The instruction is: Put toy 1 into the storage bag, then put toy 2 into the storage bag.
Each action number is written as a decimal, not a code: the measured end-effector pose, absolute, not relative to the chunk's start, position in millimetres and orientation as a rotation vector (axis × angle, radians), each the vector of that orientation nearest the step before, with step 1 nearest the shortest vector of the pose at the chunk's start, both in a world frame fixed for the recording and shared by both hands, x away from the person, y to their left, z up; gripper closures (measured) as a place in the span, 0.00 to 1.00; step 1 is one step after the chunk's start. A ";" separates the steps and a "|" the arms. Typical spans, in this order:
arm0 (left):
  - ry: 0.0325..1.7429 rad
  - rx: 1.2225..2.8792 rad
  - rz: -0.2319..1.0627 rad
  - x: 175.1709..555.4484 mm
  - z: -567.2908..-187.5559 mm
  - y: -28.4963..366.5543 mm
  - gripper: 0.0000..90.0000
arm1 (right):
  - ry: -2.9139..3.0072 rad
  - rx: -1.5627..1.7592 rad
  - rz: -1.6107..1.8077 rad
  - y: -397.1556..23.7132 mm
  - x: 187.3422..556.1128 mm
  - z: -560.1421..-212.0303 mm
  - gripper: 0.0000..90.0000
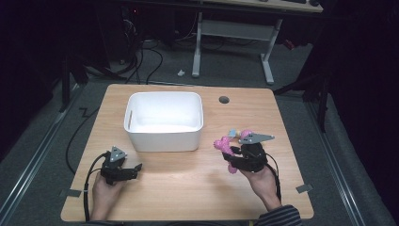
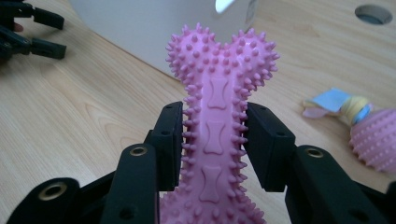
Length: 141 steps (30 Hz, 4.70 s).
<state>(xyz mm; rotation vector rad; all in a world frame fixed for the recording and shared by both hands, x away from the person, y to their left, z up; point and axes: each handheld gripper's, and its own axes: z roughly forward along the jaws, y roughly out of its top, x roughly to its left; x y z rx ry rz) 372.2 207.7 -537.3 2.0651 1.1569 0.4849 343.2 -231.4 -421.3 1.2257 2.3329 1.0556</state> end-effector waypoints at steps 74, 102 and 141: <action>1.156 2.066 0.485 372.0 -537.3 207.8 0.21 | 2.481 1.034 1.191 -150.3 439.9 -333.5 0.66; 1.169 2.061 0.496 371.9 -537.1 208.2 0.23 | 2.523 1.052 1.158 -109.8 486.2 -340.3 0.66; 1.170 2.061 0.490 371.6 -537.1 208.4 0.23 | 2.632 1.096 0.950 -92.7 499.9 -382.9 0.64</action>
